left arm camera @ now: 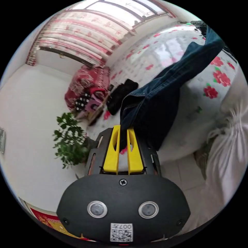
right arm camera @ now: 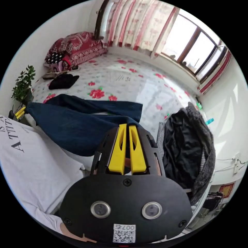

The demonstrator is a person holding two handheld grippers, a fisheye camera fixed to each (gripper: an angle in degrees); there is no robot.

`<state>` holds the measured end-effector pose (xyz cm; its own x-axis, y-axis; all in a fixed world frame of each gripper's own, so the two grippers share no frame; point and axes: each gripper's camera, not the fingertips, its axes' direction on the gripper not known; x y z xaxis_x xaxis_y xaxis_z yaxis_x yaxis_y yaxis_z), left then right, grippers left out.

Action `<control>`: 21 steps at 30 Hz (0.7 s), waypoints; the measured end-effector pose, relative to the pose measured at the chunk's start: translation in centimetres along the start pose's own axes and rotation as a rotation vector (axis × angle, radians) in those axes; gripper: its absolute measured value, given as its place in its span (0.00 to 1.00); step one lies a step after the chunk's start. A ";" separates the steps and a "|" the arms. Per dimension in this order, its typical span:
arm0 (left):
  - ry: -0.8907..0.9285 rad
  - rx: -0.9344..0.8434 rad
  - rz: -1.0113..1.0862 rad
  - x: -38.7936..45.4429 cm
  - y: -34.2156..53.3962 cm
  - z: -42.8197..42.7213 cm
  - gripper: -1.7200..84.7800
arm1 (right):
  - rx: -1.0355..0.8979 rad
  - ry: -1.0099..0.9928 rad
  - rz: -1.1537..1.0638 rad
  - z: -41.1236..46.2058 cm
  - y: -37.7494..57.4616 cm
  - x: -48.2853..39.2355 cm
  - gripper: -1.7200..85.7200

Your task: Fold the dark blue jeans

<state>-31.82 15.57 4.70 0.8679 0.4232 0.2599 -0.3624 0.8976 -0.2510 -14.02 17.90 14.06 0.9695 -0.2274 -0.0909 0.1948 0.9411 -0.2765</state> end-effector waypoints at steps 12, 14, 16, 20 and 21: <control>0.310 -0.062 -0.619 -4.3 10.1 0.5 0.02 | -0.191 -0.029 0.520 14.2 11.1 6.3 0.12; 0.318 -0.028 -0.732 -6.0 11.3 0.7 0.03 | -0.189 -0.108 0.588 15.6 12.3 7.8 0.12; 0.361 -0.009 -0.805 -7.3 11.5 2.2 0.09 | -0.182 -0.186 0.642 17.5 13.3 8.7 0.13; 0.478 -0.039 -0.834 -7.4 9.3 6.4 0.16 | -0.278 -0.246 0.550 22.3 12.0 6.5 0.10; 0.513 -0.077 -0.827 -6.8 8.1 8.1 0.16 | -0.306 -0.216 0.471 22.9 10.8 5.0 0.08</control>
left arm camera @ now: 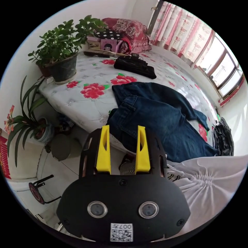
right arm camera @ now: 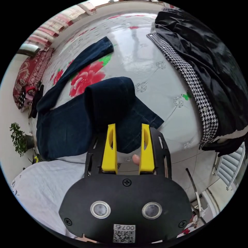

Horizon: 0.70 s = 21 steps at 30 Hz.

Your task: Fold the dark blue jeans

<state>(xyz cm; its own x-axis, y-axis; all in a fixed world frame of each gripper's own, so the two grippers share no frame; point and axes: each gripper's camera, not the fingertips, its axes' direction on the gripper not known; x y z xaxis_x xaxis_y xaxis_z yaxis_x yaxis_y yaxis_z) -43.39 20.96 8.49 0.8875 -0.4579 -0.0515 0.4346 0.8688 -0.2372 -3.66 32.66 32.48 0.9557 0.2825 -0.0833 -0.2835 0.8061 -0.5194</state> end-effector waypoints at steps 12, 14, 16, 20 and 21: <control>-0.314 -0.079 0.252 4.7 0.0 2.6 0.02 | 0.463 0.522 -0.087 -23.6 3.2 2.2 0.05; -0.266 -0.064 0.160 3.4 0.2 2.9 0.03 | 0.437 0.245 -0.036 -21.2 3.6 5.3 0.08; -0.158 -0.078 0.036 1.4 -0.3 3.5 0.10 | 0.349 -0.003 0.033 -15.9 4.0 7.6 0.11; -0.163 -0.093 0.007 0.4 -2.4 4.6 0.17 | 0.120 -0.088 0.104 -2.9 5.6 6.4 0.13; -0.184 -0.086 0.032 0.7 -3.4 4.9 0.17 | 0.065 -0.052 0.100 -0.6 5.6 5.3 0.13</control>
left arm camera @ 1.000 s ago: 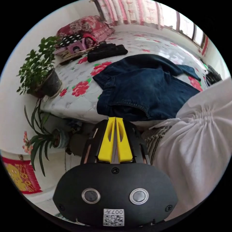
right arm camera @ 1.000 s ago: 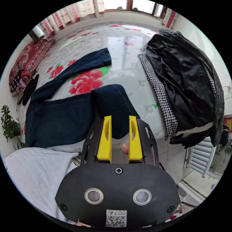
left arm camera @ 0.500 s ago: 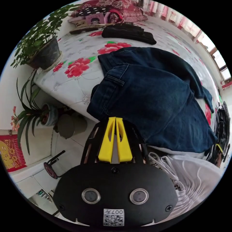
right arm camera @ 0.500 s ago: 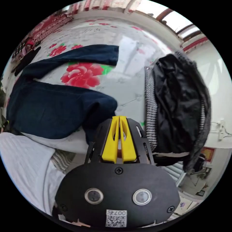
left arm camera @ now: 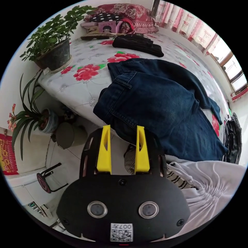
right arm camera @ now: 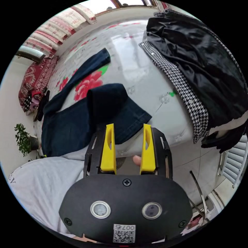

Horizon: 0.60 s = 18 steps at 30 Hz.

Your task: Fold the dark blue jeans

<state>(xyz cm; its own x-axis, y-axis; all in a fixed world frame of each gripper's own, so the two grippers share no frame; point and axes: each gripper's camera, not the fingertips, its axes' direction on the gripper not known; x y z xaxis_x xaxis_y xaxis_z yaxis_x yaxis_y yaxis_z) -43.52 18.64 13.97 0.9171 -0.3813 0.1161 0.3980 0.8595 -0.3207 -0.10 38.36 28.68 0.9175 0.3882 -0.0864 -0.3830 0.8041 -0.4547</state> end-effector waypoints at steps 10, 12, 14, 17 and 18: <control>-0.189 -0.167 0.260 3.8 -7.2 3.3 0.01 | 0.017 0.232 -0.156 -3.3 -6.1 -4.4 0.03; 0.006 -0.150 0.318 3.1 -6.6 1.9 0.01 | 0.143 0.385 -0.174 -9.0 -6.2 -4.5 0.02; 0.139 -0.197 0.347 2.6 -5.3 1.5 0.01 | 0.232 0.430 -0.166 -13.1 -5.8 -4.1 0.02; 0.093 -0.114 0.269 0.4 -3.4 1.0 0.01 | 0.336 0.372 -0.108 -16.7 -5.4 -3.7 0.03; 0.095 -0.092 0.194 -1.0 -3.4 0.9 0.01 | 0.394 0.375 -0.030 -17.4 -5.3 -3.5 0.03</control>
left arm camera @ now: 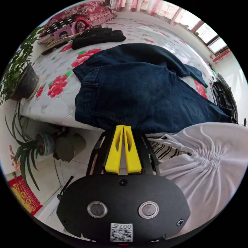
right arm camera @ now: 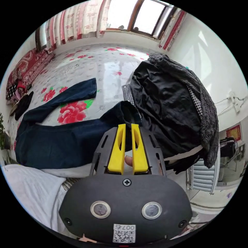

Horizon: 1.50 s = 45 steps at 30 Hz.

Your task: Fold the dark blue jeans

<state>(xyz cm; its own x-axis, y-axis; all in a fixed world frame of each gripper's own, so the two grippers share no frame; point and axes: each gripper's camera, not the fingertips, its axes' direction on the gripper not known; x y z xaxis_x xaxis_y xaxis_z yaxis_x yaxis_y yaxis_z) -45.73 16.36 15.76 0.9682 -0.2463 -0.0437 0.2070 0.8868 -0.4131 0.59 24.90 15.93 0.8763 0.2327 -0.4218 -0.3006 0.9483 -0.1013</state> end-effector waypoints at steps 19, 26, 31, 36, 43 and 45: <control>-0.050 0.034 -0.213 -7.1 -24.0 4.9 0.15 | -0.172 -0.297 -0.542 7.9 -19.9 -36.6 0.11; -0.148 -0.087 -0.205 -6.6 -29.6 9.7 0.14 | -0.383 -0.193 -0.637 14.9 -27.1 -44.9 0.13; -0.195 -0.077 -0.107 -5.1 -32.2 10.7 0.11 | -0.453 -0.143 -0.649 17.9 -31.0 -47.3 0.11; -0.230 0.025 -0.131 -4.8 -33.7 10.7 0.07 | -0.425 -0.148 -0.603 16.4 -34.5 -45.9 0.05; -0.160 0.275 -0.112 -3.4 -34.1 4.2 0.06 | -0.174 -0.218 -0.464 4.3 -38.1 -39.0 0.02; -0.213 0.300 -0.039 -2.1 -34.5 3.5 0.06 | -0.144 -0.215 -0.404 -3.1 -40.5 -36.4 0.02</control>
<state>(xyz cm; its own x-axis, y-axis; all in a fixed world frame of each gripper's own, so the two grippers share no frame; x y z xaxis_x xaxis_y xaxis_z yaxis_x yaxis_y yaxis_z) -54.39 -12.35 33.27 0.9597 -0.2237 0.1698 0.2461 0.9612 -0.1247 -20.27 -22.62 32.56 0.9871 -0.0950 -0.1286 0.0447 0.9361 -0.3488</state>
